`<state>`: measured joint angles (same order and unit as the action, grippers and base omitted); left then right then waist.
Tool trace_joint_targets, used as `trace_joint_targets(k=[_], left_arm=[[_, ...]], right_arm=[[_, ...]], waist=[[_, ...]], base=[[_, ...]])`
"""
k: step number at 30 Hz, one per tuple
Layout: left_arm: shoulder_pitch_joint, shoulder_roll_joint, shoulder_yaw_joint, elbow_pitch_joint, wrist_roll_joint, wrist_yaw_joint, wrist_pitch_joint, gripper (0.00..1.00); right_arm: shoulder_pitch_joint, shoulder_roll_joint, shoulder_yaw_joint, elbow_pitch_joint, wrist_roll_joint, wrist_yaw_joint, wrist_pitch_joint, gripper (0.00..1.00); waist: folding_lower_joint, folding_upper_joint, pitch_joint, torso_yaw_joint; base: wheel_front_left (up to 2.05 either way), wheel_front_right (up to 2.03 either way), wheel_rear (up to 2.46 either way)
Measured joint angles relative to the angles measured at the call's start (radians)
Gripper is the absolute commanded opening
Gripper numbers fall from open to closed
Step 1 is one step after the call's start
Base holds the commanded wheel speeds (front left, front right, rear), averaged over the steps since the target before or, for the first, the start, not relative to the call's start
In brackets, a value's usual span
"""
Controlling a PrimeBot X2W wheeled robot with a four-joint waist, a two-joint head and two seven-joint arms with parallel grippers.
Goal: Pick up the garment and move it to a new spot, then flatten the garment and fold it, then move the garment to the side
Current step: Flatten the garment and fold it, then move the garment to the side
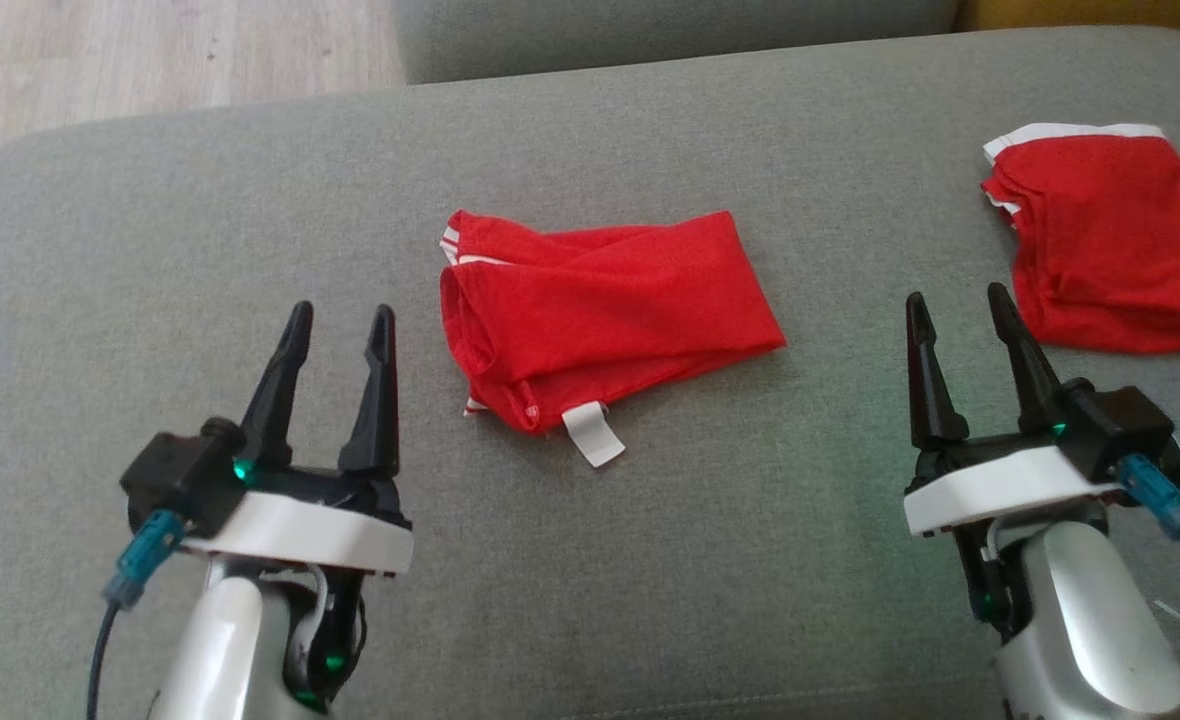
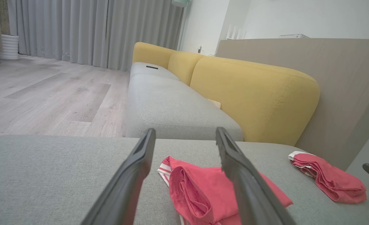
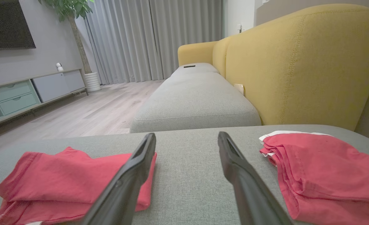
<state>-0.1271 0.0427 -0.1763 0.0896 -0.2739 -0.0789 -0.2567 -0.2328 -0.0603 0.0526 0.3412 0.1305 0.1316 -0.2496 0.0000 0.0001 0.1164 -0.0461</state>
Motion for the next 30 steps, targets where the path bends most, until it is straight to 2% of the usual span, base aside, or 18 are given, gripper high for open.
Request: trace_joint_targets(k=[10,19,30], left_arm=[[-0.015,0.000,-0.013,0.000,0.000,0.000,0.000,1.00],[-0.068,0.000,-0.049,-0.003,-0.002,0.000,0.000,1.00],[-0.093,0.000,-0.079,0.003,-0.014,0.000,0.000,1.00]], right_arm=[[-0.022,0.002,-0.013,0.041,-0.030,0.000,0.007,1.00],[-0.188,0.002,-0.006,0.160,-0.030,0.000,0.131,1.00],[-0.309,0.001,0.034,0.380,0.099,0.000,0.285,1.00]], waist=[[0.0000,0.0000,0.047,0.028],[0.0002,0.0000,0.117,0.087],[0.0001,0.0000,0.167,0.170]], base=[[0.00,0.00,0.00],[0.00,0.00,0.00],[0.00,0.00,0.00]])
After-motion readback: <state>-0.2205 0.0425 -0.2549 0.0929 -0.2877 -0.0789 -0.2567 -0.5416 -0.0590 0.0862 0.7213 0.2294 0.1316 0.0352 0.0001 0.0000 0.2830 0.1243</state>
